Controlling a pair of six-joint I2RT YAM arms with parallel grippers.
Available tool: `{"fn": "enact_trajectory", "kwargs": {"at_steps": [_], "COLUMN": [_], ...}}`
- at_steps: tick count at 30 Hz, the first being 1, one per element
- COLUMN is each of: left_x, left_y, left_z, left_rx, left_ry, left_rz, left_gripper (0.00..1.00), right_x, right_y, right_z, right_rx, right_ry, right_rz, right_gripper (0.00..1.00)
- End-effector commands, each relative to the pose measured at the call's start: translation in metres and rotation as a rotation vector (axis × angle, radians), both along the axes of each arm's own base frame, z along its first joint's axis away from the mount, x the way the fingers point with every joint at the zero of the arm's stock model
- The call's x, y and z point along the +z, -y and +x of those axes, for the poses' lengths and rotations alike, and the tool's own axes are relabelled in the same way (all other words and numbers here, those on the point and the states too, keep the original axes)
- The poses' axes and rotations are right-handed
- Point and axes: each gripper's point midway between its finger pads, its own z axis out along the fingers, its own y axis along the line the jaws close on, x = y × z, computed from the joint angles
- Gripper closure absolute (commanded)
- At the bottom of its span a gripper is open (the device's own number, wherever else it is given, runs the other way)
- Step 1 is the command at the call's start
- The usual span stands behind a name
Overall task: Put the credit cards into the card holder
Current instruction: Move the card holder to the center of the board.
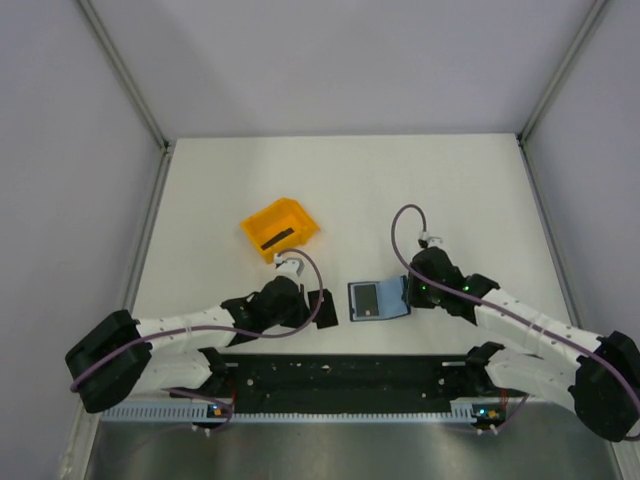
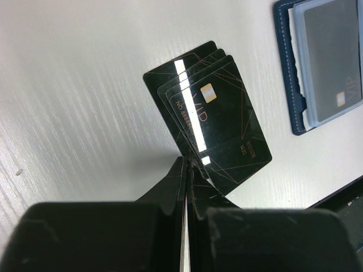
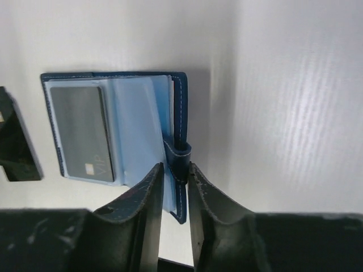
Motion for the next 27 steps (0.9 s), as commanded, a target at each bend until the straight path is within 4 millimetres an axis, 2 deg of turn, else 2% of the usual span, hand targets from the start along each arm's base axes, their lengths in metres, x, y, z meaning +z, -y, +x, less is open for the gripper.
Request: {"fn": "enact_trajectory", "kwargs": {"at_steps": [1, 4, 6, 9, 13, 15, 18, 21, 24, 27], "left_x": [0.011, 0.012, 0.012, 0.013, 0.012, 0.011, 0.011, 0.011, 0.012, 0.012], "left_y": [0.005, 0.004, 0.004, 0.004, 0.003, 0.003, 0.003, 0.003, 0.003, 0.002], "left_z": [0.006, 0.006, 0.006, 0.006, 0.006, 0.005, 0.005, 0.005, 0.005, 0.004], "left_rx": [-0.009, -0.003, 0.0, 0.0, 0.003, 0.002, 0.004, 0.002, 0.003, 0.001], "left_ry": [0.032, 0.033, 0.037, 0.037, 0.035, 0.033, 0.029, 0.031, 0.032, 0.033], "left_rz": [-0.004, -0.008, -0.007, -0.011, -0.01, -0.009, -0.011, -0.013, -0.014, -0.015], "left_gripper": [1.0, 1.0, 1.0, 1.0, 1.0, 1.0, 1.0, 1.0, 1.0, 1.0], "right_x": [0.018, 0.036, 0.052, 0.073, 0.093, 0.092, 0.079, 0.057, 0.037, 0.023], "right_y": [0.037, 0.044, 0.034, -0.01, -0.08, -0.11, -0.143, -0.166, -0.177, -0.179], "right_z": [0.007, 0.016, 0.023, 0.028, 0.012, -0.002, -0.015, -0.016, -0.013, -0.006], "right_rx": [-0.111, -0.156, -0.125, 0.061, 0.329, 0.447, 0.533, 0.543, 0.499, 0.431], "right_ry": [0.051, 0.119, 0.171, 0.237, 0.224, 0.175, 0.13, 0.07, 0.032, 0.016], "right_rz": [-0.142, -0.144, -0.099, 0.067, 0.354, 0.425, 0.404, 0.382, 0.376, 0.371], "right_gripper": [0.7, 0.62, 0.61, 0.61, 0.66, 0.71, 0.72, 0.65, 0.61, 0.59]}}
